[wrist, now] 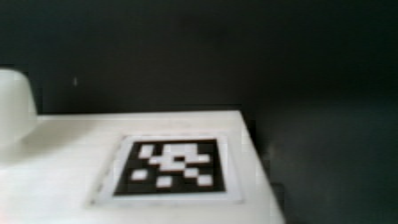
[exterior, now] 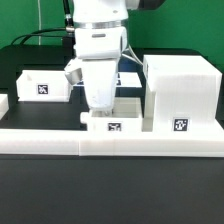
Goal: Assemble drawer
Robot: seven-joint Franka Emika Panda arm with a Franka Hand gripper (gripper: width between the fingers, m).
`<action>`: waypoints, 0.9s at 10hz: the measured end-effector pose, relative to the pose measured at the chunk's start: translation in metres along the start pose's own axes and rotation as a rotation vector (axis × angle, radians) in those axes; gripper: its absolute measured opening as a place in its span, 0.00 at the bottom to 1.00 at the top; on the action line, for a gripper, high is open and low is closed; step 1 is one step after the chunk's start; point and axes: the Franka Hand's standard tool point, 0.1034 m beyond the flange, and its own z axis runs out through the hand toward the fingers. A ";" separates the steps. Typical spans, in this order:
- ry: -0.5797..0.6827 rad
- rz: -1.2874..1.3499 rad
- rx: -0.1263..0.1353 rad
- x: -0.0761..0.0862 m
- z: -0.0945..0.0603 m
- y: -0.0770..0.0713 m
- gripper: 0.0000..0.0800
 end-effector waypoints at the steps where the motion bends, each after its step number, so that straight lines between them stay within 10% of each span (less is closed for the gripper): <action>1: -0.003 0.002 0.019 -0.002 0.000 -0.001 0.05; 9: -0.014 0.051 0.051 0.005 -0.006 0.004 0.05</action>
Offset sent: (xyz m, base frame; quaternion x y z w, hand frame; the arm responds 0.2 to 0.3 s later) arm -0.0086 0.0172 -0.0015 -0.0220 -0.0105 -0.0043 0.9997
